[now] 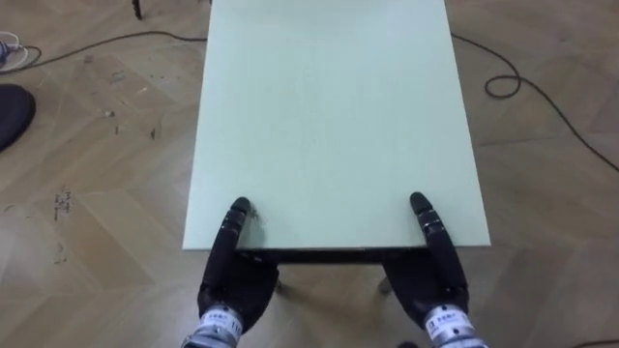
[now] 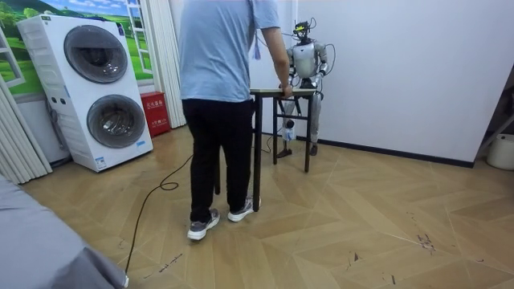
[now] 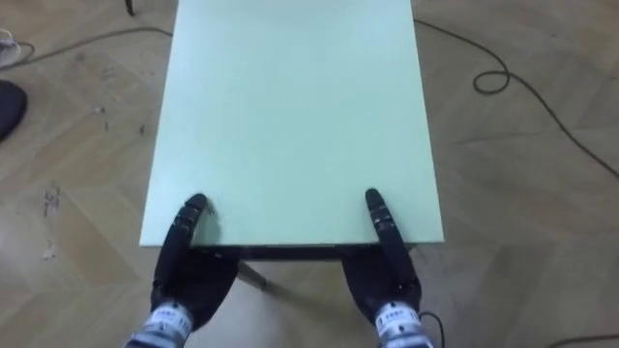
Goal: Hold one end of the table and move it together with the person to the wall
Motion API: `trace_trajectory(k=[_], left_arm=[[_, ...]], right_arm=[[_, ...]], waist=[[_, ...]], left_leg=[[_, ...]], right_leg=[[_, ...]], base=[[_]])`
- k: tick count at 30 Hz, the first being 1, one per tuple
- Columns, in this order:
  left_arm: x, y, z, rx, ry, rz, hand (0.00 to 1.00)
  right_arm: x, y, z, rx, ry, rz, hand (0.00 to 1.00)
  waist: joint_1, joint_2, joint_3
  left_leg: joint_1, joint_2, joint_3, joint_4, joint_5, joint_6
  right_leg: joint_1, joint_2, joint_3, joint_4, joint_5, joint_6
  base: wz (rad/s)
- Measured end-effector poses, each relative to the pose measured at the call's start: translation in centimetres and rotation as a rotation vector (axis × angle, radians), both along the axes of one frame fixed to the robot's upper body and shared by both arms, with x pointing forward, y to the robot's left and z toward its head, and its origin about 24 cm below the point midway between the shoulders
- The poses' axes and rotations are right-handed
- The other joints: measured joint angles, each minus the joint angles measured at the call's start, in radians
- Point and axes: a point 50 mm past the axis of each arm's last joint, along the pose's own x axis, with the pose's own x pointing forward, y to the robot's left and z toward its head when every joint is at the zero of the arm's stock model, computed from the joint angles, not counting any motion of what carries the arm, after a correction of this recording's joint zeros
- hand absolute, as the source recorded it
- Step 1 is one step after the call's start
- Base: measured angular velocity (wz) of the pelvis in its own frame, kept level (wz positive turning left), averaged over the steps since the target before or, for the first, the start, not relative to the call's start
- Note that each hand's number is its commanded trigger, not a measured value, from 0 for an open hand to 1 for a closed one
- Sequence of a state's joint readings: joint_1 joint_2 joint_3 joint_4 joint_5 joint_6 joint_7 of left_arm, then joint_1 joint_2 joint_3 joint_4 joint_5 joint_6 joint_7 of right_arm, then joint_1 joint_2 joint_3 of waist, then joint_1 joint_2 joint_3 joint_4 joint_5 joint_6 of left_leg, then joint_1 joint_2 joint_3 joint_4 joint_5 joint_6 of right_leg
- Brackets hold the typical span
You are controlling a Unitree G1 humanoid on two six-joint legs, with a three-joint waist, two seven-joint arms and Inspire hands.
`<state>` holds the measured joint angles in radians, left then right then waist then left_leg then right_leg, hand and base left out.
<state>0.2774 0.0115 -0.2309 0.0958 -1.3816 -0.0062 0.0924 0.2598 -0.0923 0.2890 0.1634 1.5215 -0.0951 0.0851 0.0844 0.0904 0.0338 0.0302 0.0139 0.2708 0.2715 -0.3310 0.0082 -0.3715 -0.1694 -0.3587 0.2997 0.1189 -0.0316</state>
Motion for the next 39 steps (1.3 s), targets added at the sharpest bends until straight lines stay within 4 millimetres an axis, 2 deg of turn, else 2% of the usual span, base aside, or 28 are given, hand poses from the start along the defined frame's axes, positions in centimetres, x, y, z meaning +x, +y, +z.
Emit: trace_trajectory(k=[2,3,4,5,6,7,8,9,10,11,12,13,14,15,16,17,18,19,21,29,31,35,39], left_arm=[[-0.1,-0.1,-0.1,0.000,0.005,-0.009,1.00],[-0.1,-0.1,-0.1,0.001,0.006,-0.011,1.00],[-0.1,-0.1,-0.2,0.003,0.009,-0.014,1.00],[-0.2,-0.1,-0.2,0.005,0.010,-0.016,1.00],[-0.2,-0.2,-0.3,0.019,0.014,-0.027,1.00],[-0.3,-0.4,-0.4,0.034,0.016,-0.048,1.00],[-0.3,-0.4,-0.4,0.039,0.015,-0.054,1.00],[-0.4,-0.3,-0.4,0.049,0.016,-0.056,1.00],[-0.7,-0.1,-0.6,0.048,0.019,-0.050,1.00],[-0.8,-0.1,-0.6,0.046,0.021,-0.046,1.00],[-0.9,-0.1,-0.7,0.045,0.023,-0.045,1.00],[-0.9,-0.1,-0.7,0.048,0.024,-0.044,1.00],[-1.0,0.0,-0.7,0.051,0.024,-0.041,1.00],[-1.1,0.3,-0.7,0.056,0.020,-0.033,1.00],[-1.0,0.4,-0.6,0.064,0.013,-0.032,1.00],[-1.0,0.5,-0.5,0.067,0.008,-0.031,1.00],[-0.9,0.7,-0.4,0.074,0.000,-0.027,1.00],[-0.9,0.8,-0.4,0.077,-0.004,-0.020,1.00],[-0.9,0.9,-0.3,0.082,-0.009,-0.016,1.00],[-1.0,0.9,-0.2,0.086,-0.021,-0.012,1.00],[-1.3,0.9,-0.3,0.082,-0.027,-0.013,1.00],[-1.8,1.2,-0.5,0.087,-0.023,0.007,1.00],[-2.0,1.1,-0.6,0.089,-0.023,0.016,1.00]], right_arm=[[-0.2,-0.1,-0.1,0.003,0.008,-0.005,1.00],[-0.3,-0.2,-0.2,0.004,0.012,-0.005,1.00],[-0.5,-0.1,-0.3,0.011,0.018,-0.013,1.00],[-0.6,-0.2,-0.3,0.014,0.022,-0.021,1.00],[-1.0,-0.6,-0.6,0.012,0.037,-0.036,1.00],[-1.6,-0.8,-0.9,0.021,0.053,-0.051,1.00],[-1.7,-0.8,-0.9,0.028,0.059,-0.056,1.00],[-1.9,-0.8,-1.0,0.036,0.065,-0.059,1.00],[-1.9,-0.7,-1.0,0.035,0.067,-0.052,1.00],[-1.9,-0.7,-1.0,0.033,0.067,-0.048,1.00],[-2.0,-0.7,-1.1,0.035,0.071,-0.047,1.00],[-2.1,-0.6,-1.1,0.043,0.078,-0.047,1.00],[-2.1,-0.5,-1.1,0.045,0.080,-0.045,1.00],[-2.1,-0.2,-1.1,0.050,0.082,-0.038,1.00],[-2.1,-0.1,-1.1,0.053,0.081,-0.035,1.00],[-2.0,0.0,-1.1,0.056,0.078,-0.033,1.00],[-1.9,0.2,-1.0,0.061,0.074,-0.030,1.00],[-1.9,0.4,-1.0,0.061,0.071,-0.028,1.00],[-1.8,0.6,-0.9,0.061,0.068,-0.030,1.00],[-1.8,0.7,-0.8,0.057,0.052,-0.038,1.00],[-1.8,0.6,-0.8,0.052,0.045,-0.032,1.00],[-1.9,1.0,-0.8,0.052,0.046,-0.013,1.00],[-1.9,1.2,-0.8,0.052,0.044,-0.002,1.00]], waist=[[-0.020,-0.010,-0.0006],[-0.033,-0.014,-0.0004],[-0.051,-0.025,0.0002],[-0.060,-0.032,0.0008],[-0.080,-0.037,0.0010],[-0.089,-0.044,-0.0019],[-0.086,-0.053,-0.0029],[-0.075,-0.066,-0.0043],[-0.070,-0.069,-0.0040],[-0.068,-0.071,-0.0039],[-0.060,-0.077,-0.0022],[-0.049,-0.085,-0.0024],[-0.046,-0.087,-0.0040],[-0.037,-0.097,-0.0059],[-0.017,-0.097,-0.0058],[-0.008,-0.099,-0.0058],[0.012,-0.102,-0.0063],[0.027,-0.105,-0.0068],[0.025,-0.108,-0.0071],[0.031,-0.119,-0.0078],[0.034,-0.119,-0.0078],[0.037,-0.121,-0.0078],[0.061,-0.121,-0.0077]], left_leg=[[-0.017,-0.015,0.005,-0.002,0.015,0.029],[-0.034,-0.022,0.010,-0.002,0.025,0.047],[-0.047,-0.026,0.027,-0.002,0.034,0.062],[-0.051,-0.026,0.045,0.001,0.036,0.067],[-0.053,-0.015,0.090,0.003,0.042,0.071],[-0.048,0.000,0.132,-0.011,0.056,0.069],[-0.043,-0.001,0.148,-0.027,0.067,0.068],[-0.037,0.000,0.180,-0.041,0.080,0.066],[-0.040,0.002,0.189,-0.032,0.080,0.065],[-0.040,0.002,0.191,-0.031,0.080,0.065],[-0.038,0.001,0.194,-0.029,0.083,0.062],[-0.035,0.006,0.200,-0.030,0.087,0.055],[-0.033,0.010,0.203,-0.033,0.090,0.050],[-0.029,0.018,0.210,-0.037,0.096,0.041],[-0.034,0.034,0.215,-0.036,0.104,0.030],[-0.037,0.040,0.217,-0.035,0.108,0.026],[-0.045,0.049,0.223,-0.036,0.113,0.020],[-0.051,0.067,0.223,-0.034,0.116,0.015],[-0.058,0.080,0.224,-0.033,0.119,0.010],[-0.093,0.101,0.219,-0.015,0.127,-0.002],[-0.110,0.106,0.214,-0.006,0.127,-0.002],[-0.120,0.111,0.205,0.003,0.127,-0.003],[-0.141,0.113,0.173,0.018,0.127,-0.002]], right_leg=[[0.001,-0.010,0.002,-0.031,0.047,0.012],[0.001,-0.023,0.009,-0.048,0.084,0.027],[0.002,-0.040,0.015,-0.050,0.103,0.043],[0.001,-0.050,0.017,-0.036,0.100,0.048],[0.001,-0.073,0.011,0.056,0.033,0.063],[0.005,-0.086,0.013,0.191,-0.078,0.063],[0.010,-0.091,0.015,0.247,-0.124,0.060],[0.031,-0.092,0.027,0.322,-0.201,0.059],[0.072,-0.091,0.034,0.341,-0.252,0.068],[0.092,-0.091,0.038,0.337,-0.272,0.071],[0.123,-0.078,0.049,0.307,-0.297,0.080],[0.149,-0.056,0.058,0.254,-0.307,0.081],[0.164,-0.044,0.058,0.221,-0.307,0.081],[0.186,-0.017,0.062,0.151,-0.305,0.078],[0.198,0.015,0.073,0.089,-0.279,0.055],[0.199,0.028,0.077,0.065,-0.263,0.050],[0.201,0.054,0.081,0.023,-0.238,0.039],[0.208,0.073,0.082,-0.016,-0.214,0.030],[0.219,0.088,0.080,-0.059,-0.190,0.023],[0.201,0.103,0.071,-0.080,-0.176,0.006],[0.193,0.100,0.046,-0.081,-0.174,0.003],[0.198,0.102,0.024,-0.090,-0.171,-0.002],[0.202,0.099,-0.005,-0.095,-0.172,-0.004]], base=[[0.34],[0.51],[0.56],[0.74],[0.86],[0.80],[0.41],[0.00],[-0.12],[-0.10],[-0.07],[-0.09],[-0.23],[-0.39],[-0.44],[-0.50],[-0.48],[-0.41],[-0.13],[0.01],[0.07],[0.12],[0.21]])
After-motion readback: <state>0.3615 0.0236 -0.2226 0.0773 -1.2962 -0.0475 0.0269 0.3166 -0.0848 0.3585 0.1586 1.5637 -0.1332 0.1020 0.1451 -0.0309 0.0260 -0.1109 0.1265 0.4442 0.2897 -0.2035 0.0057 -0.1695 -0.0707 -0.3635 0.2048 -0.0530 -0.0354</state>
